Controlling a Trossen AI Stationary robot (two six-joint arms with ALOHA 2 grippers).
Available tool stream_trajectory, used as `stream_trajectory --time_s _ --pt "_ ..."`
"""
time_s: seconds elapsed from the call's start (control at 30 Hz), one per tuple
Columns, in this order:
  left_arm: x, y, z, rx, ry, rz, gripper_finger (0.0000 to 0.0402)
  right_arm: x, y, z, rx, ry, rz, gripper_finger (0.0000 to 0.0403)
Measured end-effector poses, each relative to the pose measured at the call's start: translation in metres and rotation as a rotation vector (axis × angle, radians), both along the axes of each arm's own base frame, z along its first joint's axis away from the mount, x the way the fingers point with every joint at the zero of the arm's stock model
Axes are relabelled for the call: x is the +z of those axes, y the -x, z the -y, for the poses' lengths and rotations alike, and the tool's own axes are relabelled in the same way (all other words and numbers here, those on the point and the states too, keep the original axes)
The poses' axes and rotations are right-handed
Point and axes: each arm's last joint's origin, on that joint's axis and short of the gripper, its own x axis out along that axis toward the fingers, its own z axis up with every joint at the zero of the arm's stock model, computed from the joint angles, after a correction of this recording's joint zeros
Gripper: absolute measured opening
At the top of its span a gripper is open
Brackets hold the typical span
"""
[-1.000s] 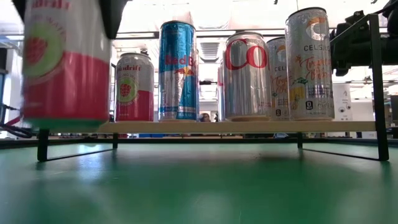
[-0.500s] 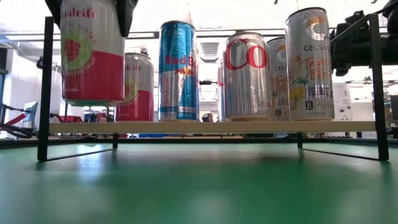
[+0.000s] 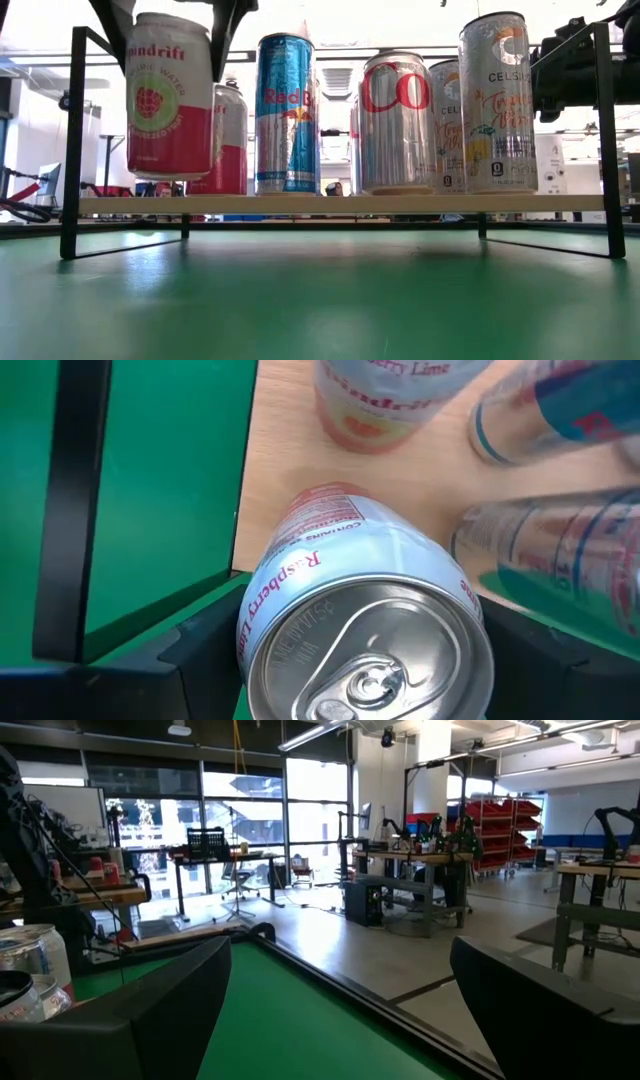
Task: Place canned beverage on shelf
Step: Put the white-pink soda can on the shelf and align with the other white-pink soda can
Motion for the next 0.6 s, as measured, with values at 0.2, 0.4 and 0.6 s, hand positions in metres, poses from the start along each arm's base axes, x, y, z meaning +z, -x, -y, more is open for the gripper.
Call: stream_trajectory --time_s 0.2,0.4,0.6 --pt "-0.0007 0.0006 -0.0011 0.062 -0.006 0.008 0.0288 0.0 0.0 0.0 0.0 0.0 0.0 0.0368" --pt "-0.0071 0.0017 -0.004 0.103 -0.036 0.001 0.0288 0.0 0.0 0.0 0.0 0.001 -0.001 0.0368" --pt "-0.0083 0.0007 -0.007 0.162 -0.038 0.014 0.0288 0.0 0.0 0.0 0.0 0.0 0.0 0.0368"
